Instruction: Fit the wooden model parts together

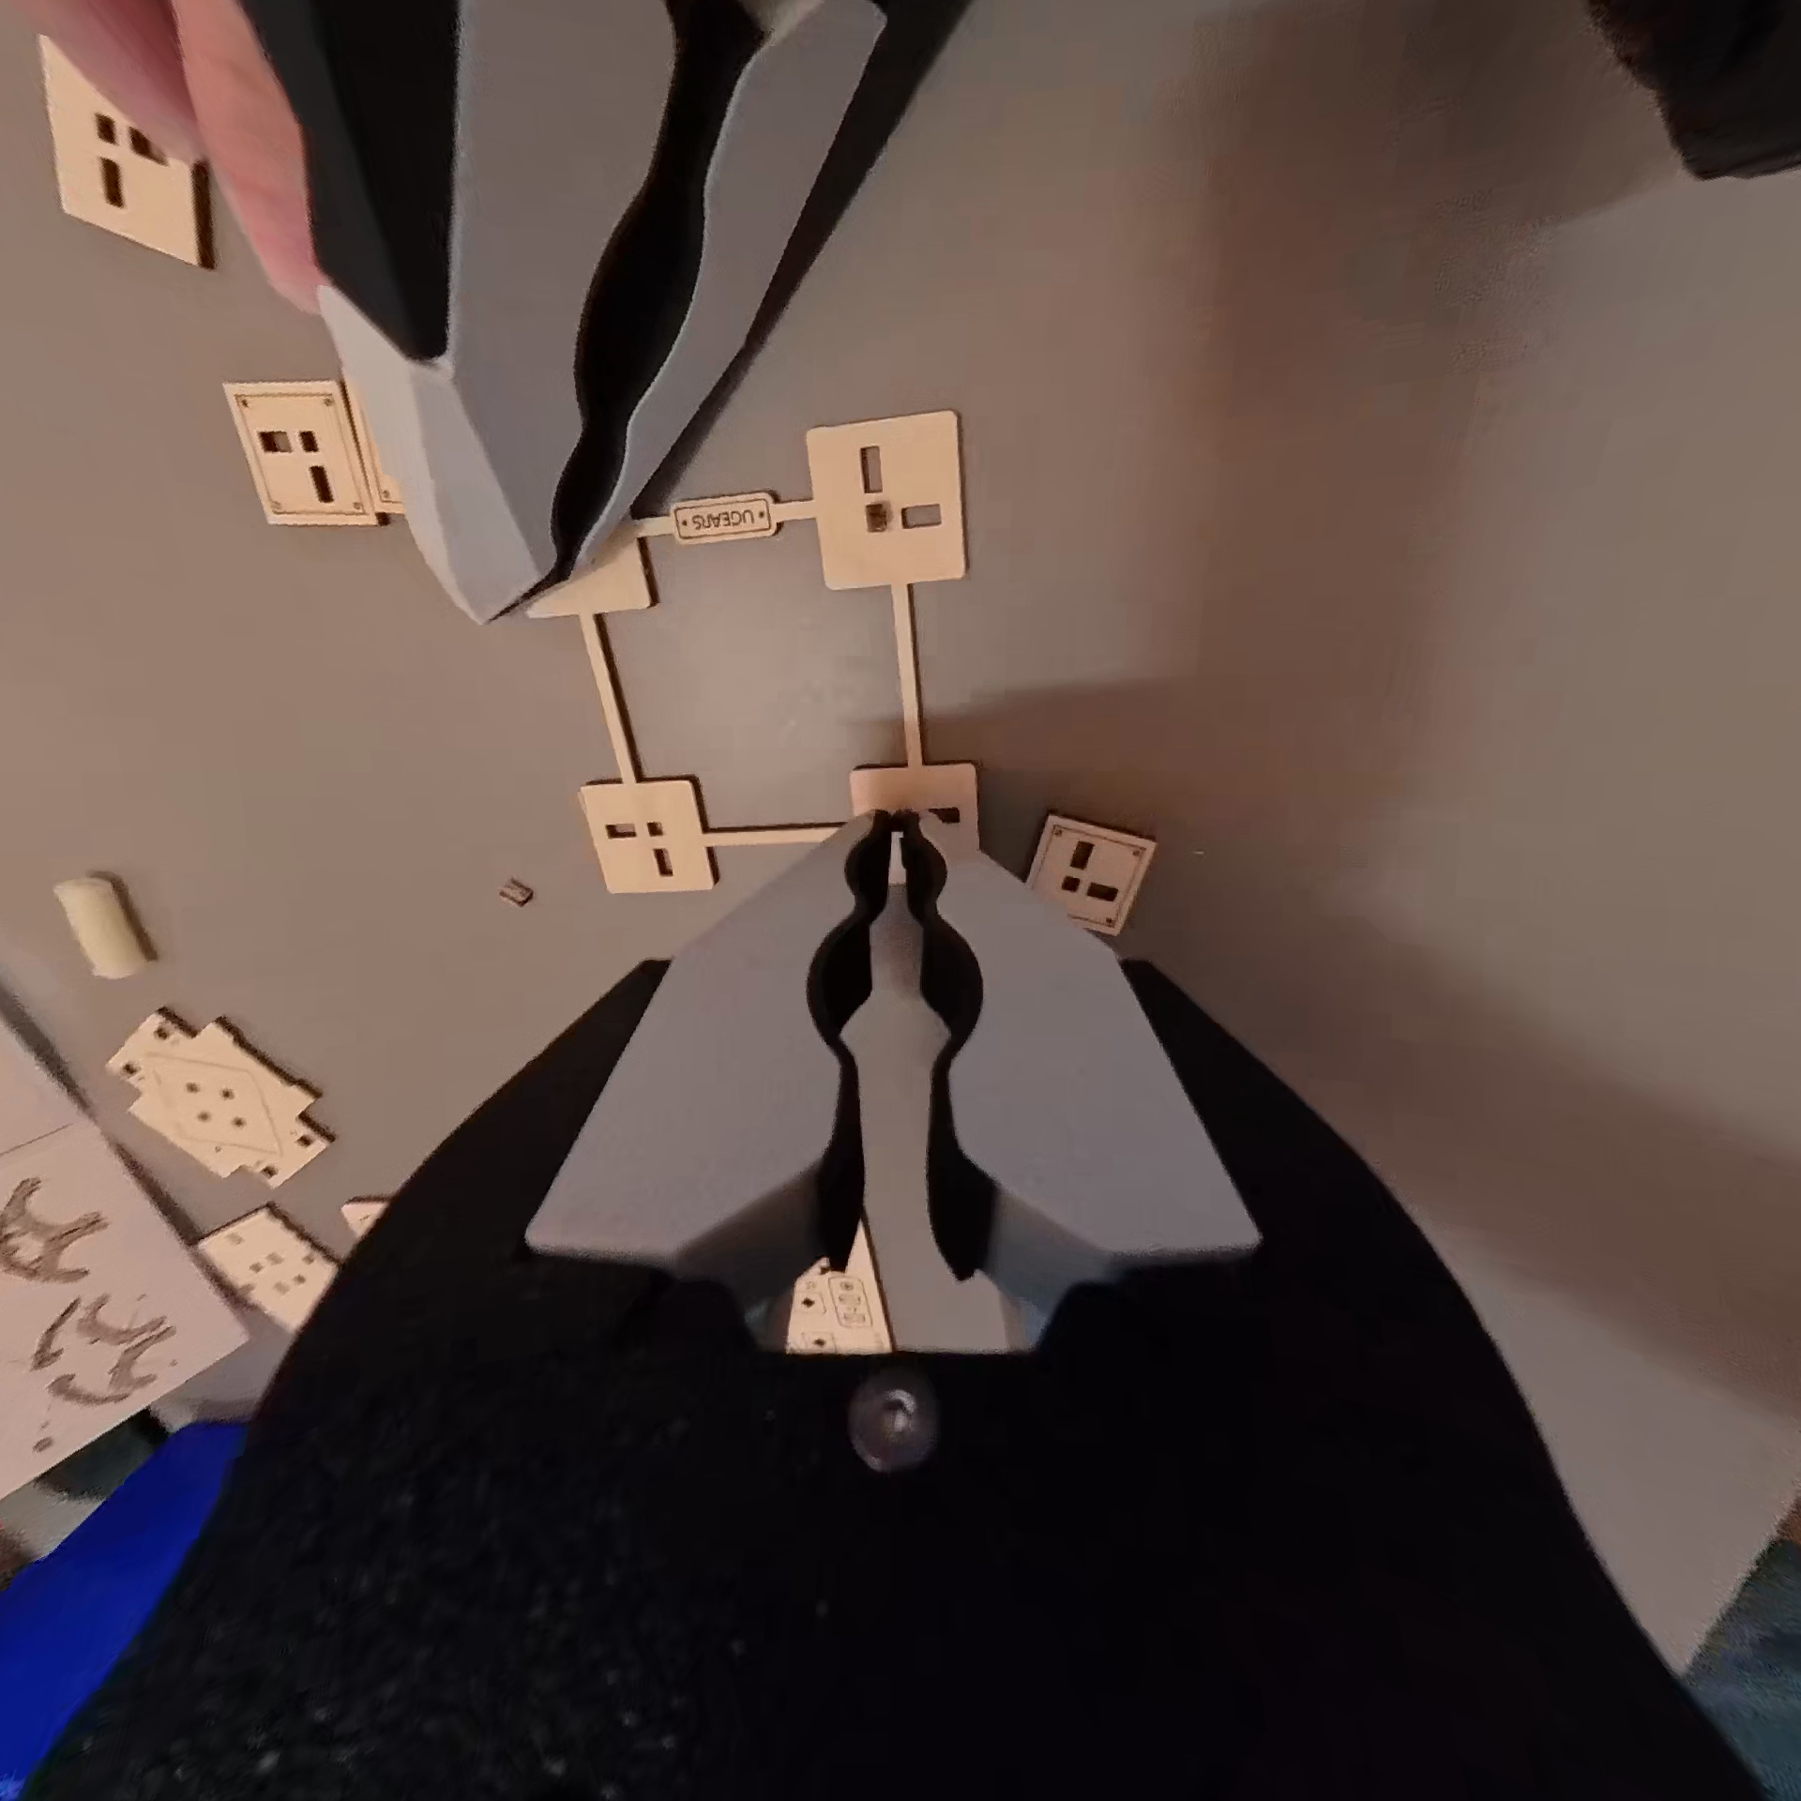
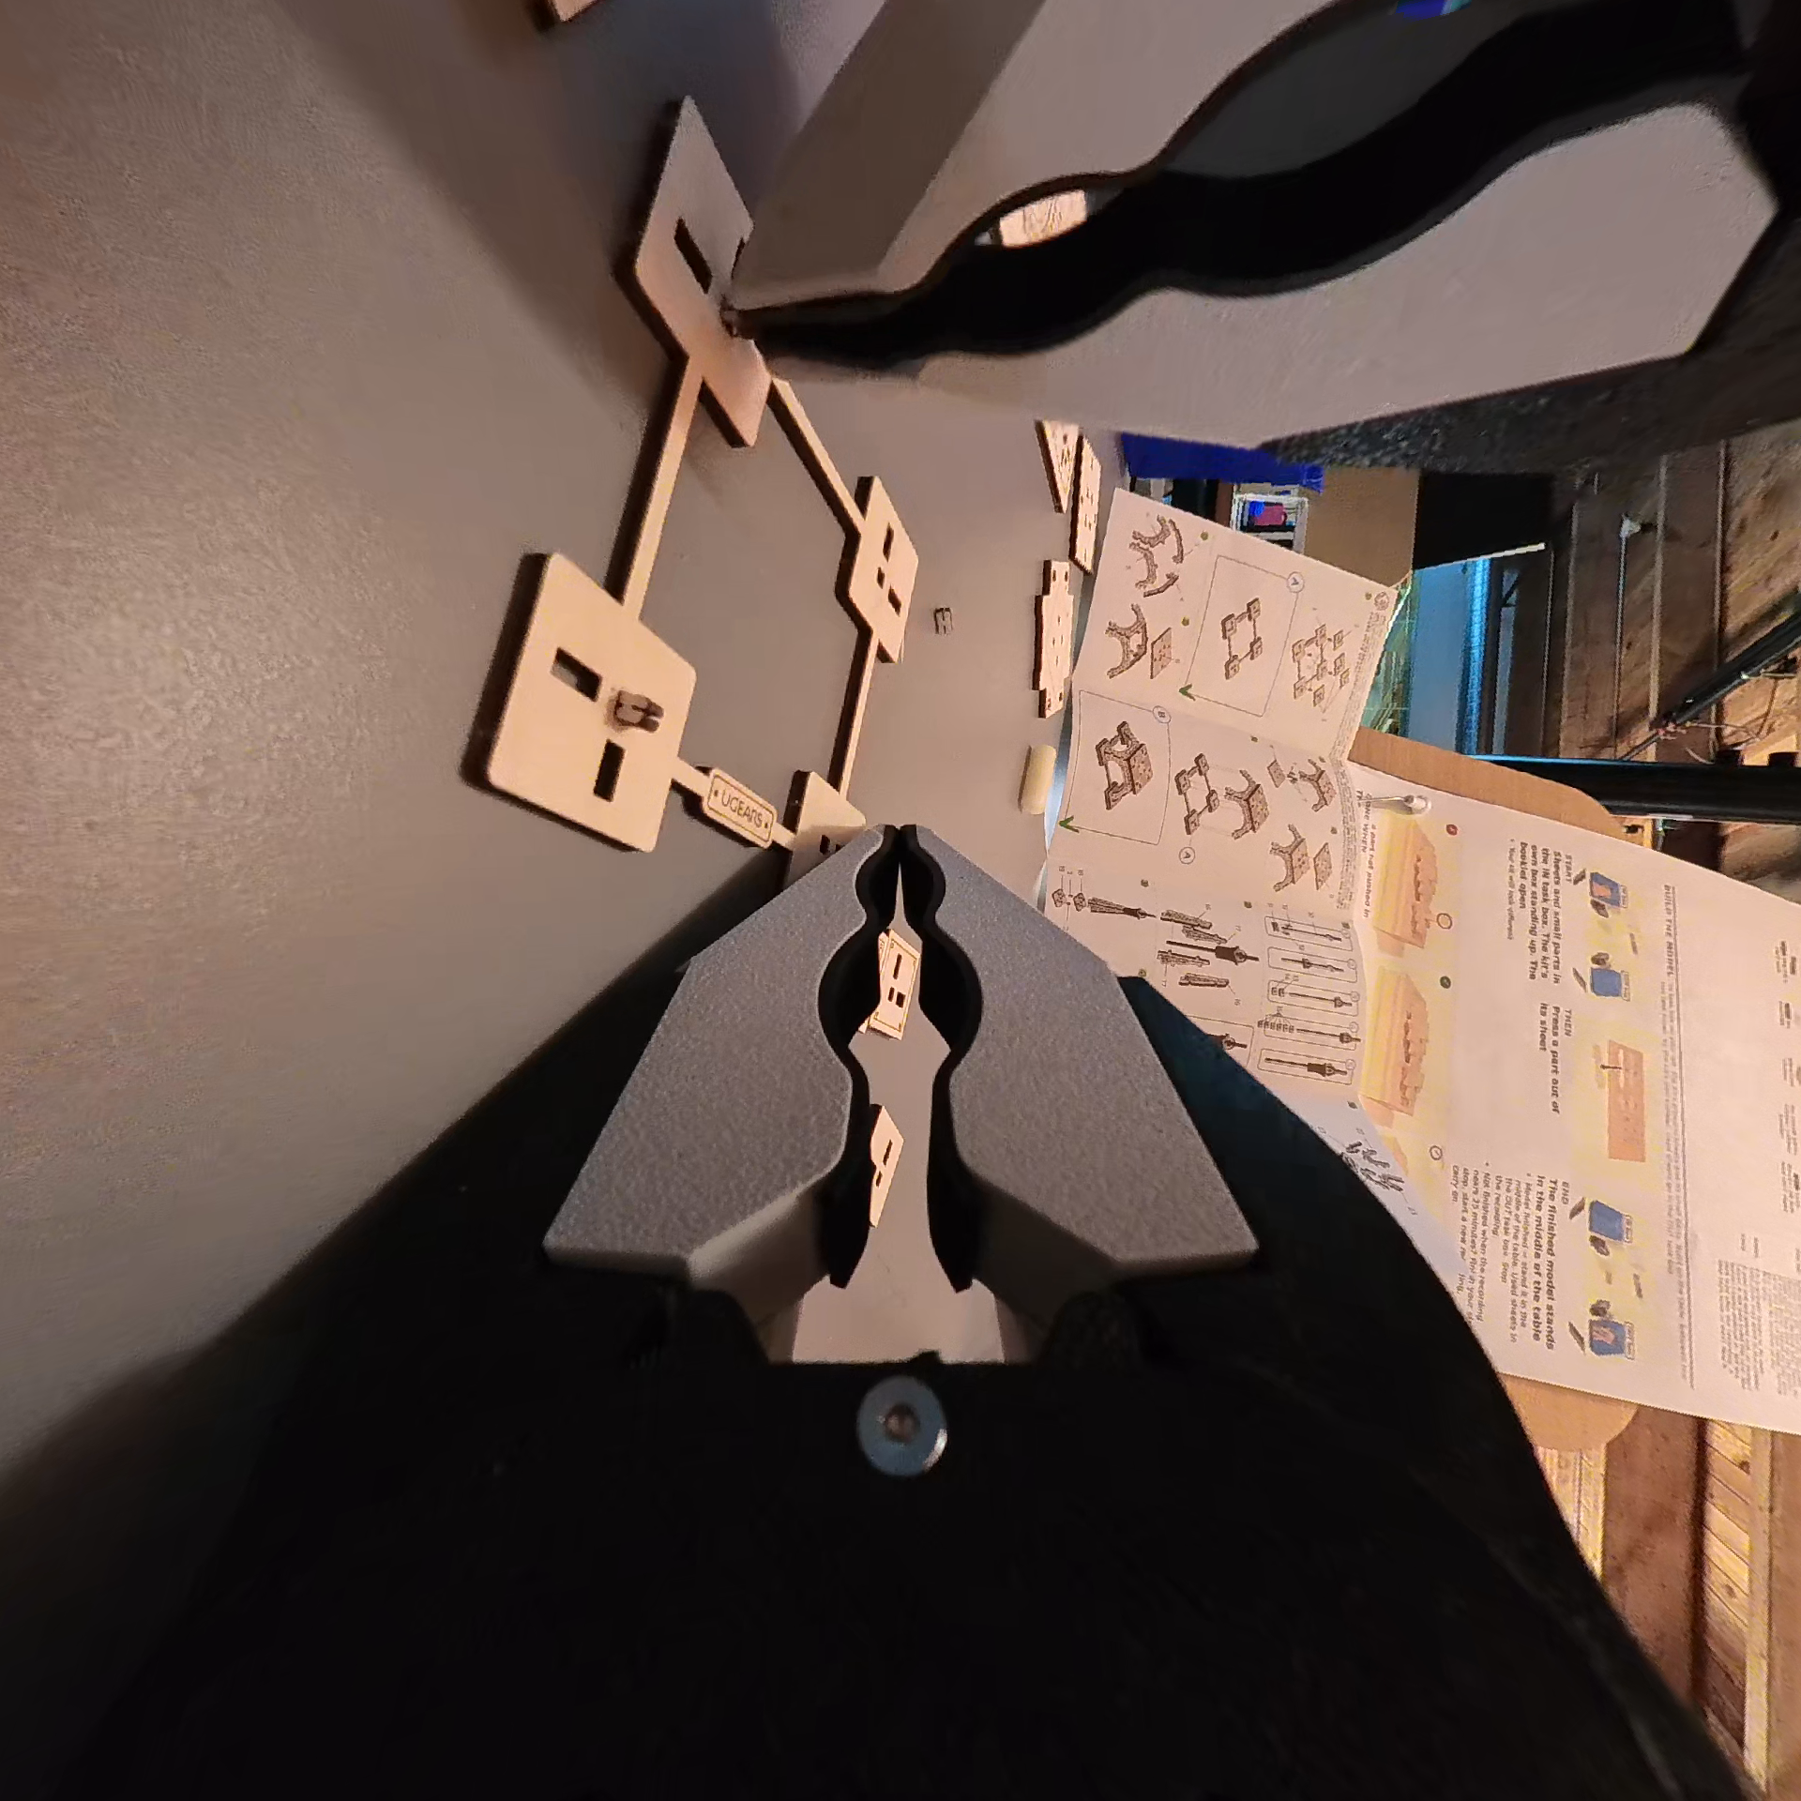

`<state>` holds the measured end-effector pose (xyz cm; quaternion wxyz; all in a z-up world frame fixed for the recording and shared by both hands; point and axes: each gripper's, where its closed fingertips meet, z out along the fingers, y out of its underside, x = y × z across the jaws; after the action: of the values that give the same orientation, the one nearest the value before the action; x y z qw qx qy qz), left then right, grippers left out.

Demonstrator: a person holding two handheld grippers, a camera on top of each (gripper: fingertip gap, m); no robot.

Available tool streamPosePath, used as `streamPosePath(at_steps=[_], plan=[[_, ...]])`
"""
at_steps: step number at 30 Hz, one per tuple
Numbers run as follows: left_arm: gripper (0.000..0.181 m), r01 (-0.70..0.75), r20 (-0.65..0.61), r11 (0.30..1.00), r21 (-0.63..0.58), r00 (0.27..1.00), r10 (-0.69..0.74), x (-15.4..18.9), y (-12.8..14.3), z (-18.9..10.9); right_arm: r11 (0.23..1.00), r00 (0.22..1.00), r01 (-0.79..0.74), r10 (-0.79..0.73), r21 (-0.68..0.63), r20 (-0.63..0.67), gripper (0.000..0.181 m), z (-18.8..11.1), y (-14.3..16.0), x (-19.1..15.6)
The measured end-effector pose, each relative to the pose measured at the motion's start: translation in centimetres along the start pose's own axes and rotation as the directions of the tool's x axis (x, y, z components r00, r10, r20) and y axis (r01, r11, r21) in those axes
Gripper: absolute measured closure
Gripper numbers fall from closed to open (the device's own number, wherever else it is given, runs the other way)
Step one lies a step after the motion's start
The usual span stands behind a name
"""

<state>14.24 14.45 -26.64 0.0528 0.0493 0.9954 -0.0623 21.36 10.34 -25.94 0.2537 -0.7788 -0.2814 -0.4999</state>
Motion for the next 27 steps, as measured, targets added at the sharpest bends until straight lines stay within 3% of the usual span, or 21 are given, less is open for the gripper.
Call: streamPosePath(at_steps=[4,11,25,27], plan=[[0.181,-0.029,0.106,0.998,-0.06,0.994,0.035,-0.08,0.03,-0.01,1.0,1.0,-0.005,0.005,0.001,0.0,0.181,0.0,0.01,0.0],[0.181,-0.026,0.121,0.991,-0.13,0.992,0.042,-0.11,0.09,0.0,1.0,1.0,-0.001,0.001,-0.003,-0.003,0.181,0.0,0.01,0.03],[0.181,0.013,0.056,0.998,-0.067,0.998,-0.009,-0.07,0.02,-0.09,1.0,1.0,0.008,-0.008,-0.005,-0.003,0.181,0.04,0.06,0.08],[0.169,0.028,0.062,0.998,-0.052,0.998,-0.025,-0.27,0.41,-0.65,1.0,1.0,0.011,-0.011,-0.006,-0.004,0.181,0.03,0.07,0.1]])
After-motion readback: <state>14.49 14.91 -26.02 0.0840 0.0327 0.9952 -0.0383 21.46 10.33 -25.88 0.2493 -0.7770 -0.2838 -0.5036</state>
